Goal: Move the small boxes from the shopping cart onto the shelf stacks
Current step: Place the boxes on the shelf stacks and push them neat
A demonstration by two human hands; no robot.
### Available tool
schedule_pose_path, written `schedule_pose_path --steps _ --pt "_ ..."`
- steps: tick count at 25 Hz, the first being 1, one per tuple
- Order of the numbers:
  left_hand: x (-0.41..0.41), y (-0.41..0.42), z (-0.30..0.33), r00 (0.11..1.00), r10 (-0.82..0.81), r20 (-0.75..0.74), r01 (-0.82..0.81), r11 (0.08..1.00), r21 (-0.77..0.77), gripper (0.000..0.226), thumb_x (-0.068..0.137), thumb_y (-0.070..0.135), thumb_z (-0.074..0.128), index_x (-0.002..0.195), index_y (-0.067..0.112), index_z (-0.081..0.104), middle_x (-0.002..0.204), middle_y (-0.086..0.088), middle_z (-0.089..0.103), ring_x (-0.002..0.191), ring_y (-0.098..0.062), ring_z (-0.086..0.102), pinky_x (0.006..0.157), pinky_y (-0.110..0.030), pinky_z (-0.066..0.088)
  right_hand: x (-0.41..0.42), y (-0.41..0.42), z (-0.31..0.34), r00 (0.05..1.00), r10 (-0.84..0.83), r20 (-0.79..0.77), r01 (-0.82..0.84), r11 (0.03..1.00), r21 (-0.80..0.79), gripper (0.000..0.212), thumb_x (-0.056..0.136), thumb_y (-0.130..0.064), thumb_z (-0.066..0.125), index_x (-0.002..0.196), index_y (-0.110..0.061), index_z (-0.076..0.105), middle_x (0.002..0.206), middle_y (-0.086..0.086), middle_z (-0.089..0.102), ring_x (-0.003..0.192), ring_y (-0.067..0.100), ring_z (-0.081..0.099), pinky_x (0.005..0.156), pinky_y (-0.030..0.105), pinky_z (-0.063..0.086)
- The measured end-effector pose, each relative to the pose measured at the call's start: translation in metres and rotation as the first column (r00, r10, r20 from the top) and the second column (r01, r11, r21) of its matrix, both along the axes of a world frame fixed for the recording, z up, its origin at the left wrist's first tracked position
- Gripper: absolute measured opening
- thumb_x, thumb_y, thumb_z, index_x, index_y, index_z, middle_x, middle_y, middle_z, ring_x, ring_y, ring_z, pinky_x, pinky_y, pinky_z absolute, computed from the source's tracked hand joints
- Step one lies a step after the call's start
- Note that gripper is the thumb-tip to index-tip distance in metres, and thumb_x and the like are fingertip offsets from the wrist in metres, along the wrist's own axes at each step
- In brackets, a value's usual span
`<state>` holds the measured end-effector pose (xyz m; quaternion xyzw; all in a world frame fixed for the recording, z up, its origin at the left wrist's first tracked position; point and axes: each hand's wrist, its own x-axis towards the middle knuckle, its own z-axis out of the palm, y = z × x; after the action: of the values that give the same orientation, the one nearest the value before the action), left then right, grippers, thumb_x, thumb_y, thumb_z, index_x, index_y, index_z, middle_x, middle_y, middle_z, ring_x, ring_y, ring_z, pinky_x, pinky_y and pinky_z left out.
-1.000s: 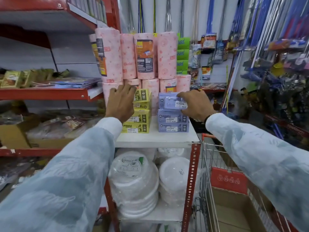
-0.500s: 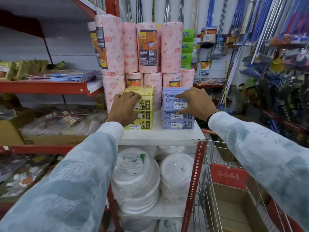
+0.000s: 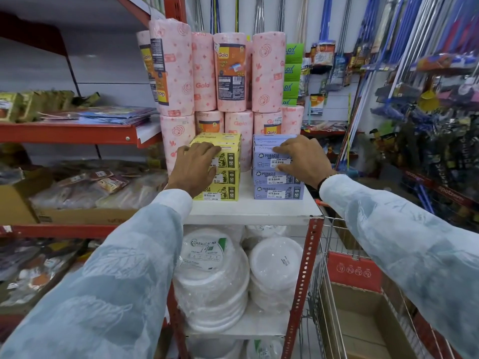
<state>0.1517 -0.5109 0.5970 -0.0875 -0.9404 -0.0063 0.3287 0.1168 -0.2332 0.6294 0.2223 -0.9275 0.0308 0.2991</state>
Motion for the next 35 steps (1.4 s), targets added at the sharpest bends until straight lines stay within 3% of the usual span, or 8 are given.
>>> schedule_pose_path --steps 7,11,13,16,19,27,31,35 --pt "-0.007 -0.004 -0.008 0.999 -0.012 -0.045 0.01 0.999 -0.036 0.049 0.094 0.024 0.063 0.141 0.017 0.051 0.143 -0.007 0.056 0.133 -0.029 0.05 0.11 -0.053 0.033 -0.013 0.001 -0.004 1.0 -0.001 0.004 0.001 1.0 -0.003 0.051 0.085 -0.043 0.076 0.132 -0.024 0.066 0.126 0.001 0.07 0.117 0.028 0.059 0.093 0.045 0.041" --pt "-0.006 0.01 -0.022 0.985 0.038 -0.169 -0.079 0.967 -0.242 0.067 0.097 0.027 0.046 0.157 0.008 0.025 0.165 -0.015 0.027 0.154 -0.033 0.023 0.123 -0.06 0.016 -0.007 0.012 -0.02 0.981 0.044 -0.19 -0.028 0.996 0.09 0.07 0.087 -0.054 0.066 0.142 -0.014 0.054 0.136 0.009 0.064 0.127 0.031 0.058 0.102 0.05 0.043" --pt "-0.01 0.031 -0.035 0.975 -0.1 -0.197 0.013 0.916 -0.4 0.071 0.098 0.024 0.04 0.16 0.005 0.012 0.169 -0.016 0.01 0.157 -0.033 0.008 0.125 -0.06 0.01 0.002 0.021 -0.041 0.962 0.056 -0.267 -0.008 0.984 0.178 0.079 0.091 -0.061 0.05 0.152 -0.012 0.04 0.151 0.011 0.051 0.142 0.031 0.045 0.115 0.055 0.033" --pt "-0.021 0.07 -0.055 0.956 -0.251 -0.152 0.129 0.824 -0.551 0.07 0.101 0.021 0.036 0.161 0.003 0.004 0.169 -0.018 -0.001 0.157 -0.033 -0.002 0.127 -0.054 0.01 0.01 0.033 -0.075 0.978 0.016 -0.21 0.048 0.954 0.295 0.086 0.095 -0.06 0.035 0.161 -0.01 0.013 0.169 0.013 0.015 0.157 0.028 0.013 0.123 0.059 0.013" --pt "-0.03 0.1 -0.071 0.971 -0.193 -0.142 0.11 0.885 -0.453 0.069 0.104 0.025 0.034 0.16 0.0 0.003 0.169 -0.019 -0.002 0.158 -0.033 0.0 0.128 -0.049 0.009 0.004 0.036 -0.091 0.982 -0.024 -0.188 0.082 0.949 0.304 0.088 0.096 -0.06 0.032 0.161 -0.009 0.003 0.17 0.013 -0.001 0.158 0.028 0.0 0.125 0.058 0.006" --pt "-0.047 0.102 -0.075 0.981 -0.187 -0.045 0.156 0.912 -0.38 0.081 0.103 0.054 0.021 0.161 0.001 0.001 0.169 -0.017 -0.005 0.158 -0.031 -0.002 0.129 -0.046 0.008 -0.011 0.03 -0.101 0.986 -0.032 -0.161 0.079 0.952 0.296 0.1 0.091 -0.077 0.02 0.161 -0.009 0.001 0.169 0.015 -0.006 0.157 0.03 -0.006 0.125 0.059 0.003" --pt "-0.044 0.105 -0.075 0.978 -0.203 -0.043 0.174 0.916 -0.361 0.079 0.104 0.052 0.021 0.161 0.001 0.002 0.169 -0.018 -0.004 0.158 -0.031 -0.002 0.128 -0.047 0.011 -0.006 0.032 -0.098 0.986 -0.022 -0.163 0.067 0.959 0.275 0.1 0.091 -0.076 0.022 0.161 -0.007 0.002 0.169 0.015 -0.006 0.157 0.03 -0.006 0.125 0.059 0.003" --pt "-0.028 0.092 -0.076 0.979 -0.185 -0.091 0.142 0.926 -0.351 0.072 0.105 0.041 0.023 0.16 0.0 0.003 0.169 -0.019 -0.003 0.158 -0.031 -0.002 0.128 -0.048 0.013 0.01 0.012 -0.094 0.973 0.111 -0.204 -0.052 0.96 0.275 0.088 0.097 -0.059 0.032 0.159 0.0 0.011 0.169 0.017 0.008 0.157 0.029 0.005 0.126 0.056 0.011"
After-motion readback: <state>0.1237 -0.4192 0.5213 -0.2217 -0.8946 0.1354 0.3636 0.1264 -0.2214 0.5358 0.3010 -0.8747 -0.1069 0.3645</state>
